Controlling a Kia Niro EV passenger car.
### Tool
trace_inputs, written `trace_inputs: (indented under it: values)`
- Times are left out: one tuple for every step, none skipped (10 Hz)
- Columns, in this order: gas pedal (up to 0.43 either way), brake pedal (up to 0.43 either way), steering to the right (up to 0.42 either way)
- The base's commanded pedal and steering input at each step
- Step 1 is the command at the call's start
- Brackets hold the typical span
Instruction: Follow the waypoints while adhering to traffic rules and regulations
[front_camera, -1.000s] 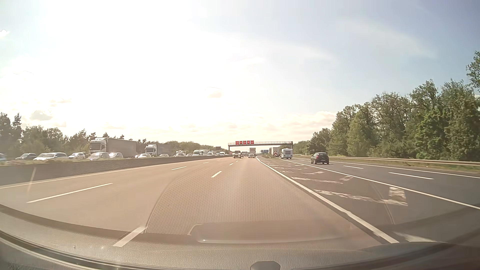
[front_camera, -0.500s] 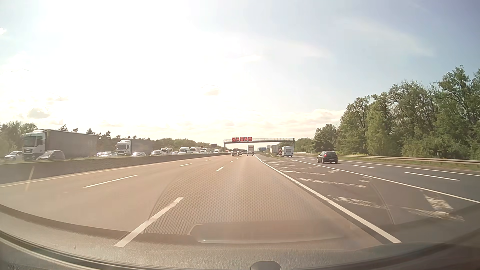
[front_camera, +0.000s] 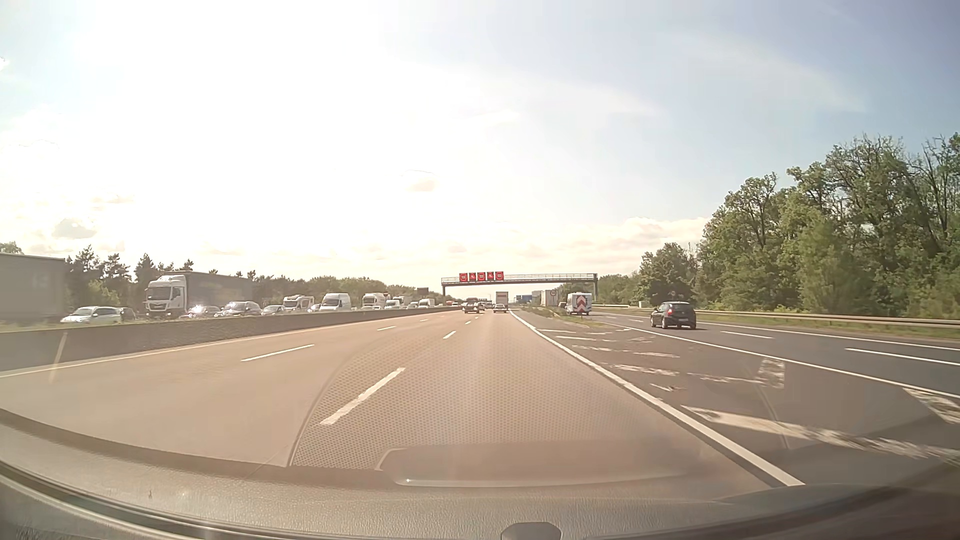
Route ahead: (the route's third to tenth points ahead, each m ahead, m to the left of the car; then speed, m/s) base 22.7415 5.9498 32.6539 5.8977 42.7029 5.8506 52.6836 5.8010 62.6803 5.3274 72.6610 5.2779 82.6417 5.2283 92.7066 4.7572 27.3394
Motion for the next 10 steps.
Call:
trace_inputs:
  values:
    - [0.0, 0.183, 0.001]
    - [0.0, 0.189, 0.001]
    - [0.0, 0.189, 0.001]
    - [0.0, 0.213, 0.001]
    - [0.0, 0.213, 0.001]
    - [0.0, 0.226, 0.001]
    - [0.0, 0.226, 0.001]
    - [0.0, 0.226, 0.001]
    - [0.0, 0.226, 0.001]
    - [0.0, 0.226, 0.001]
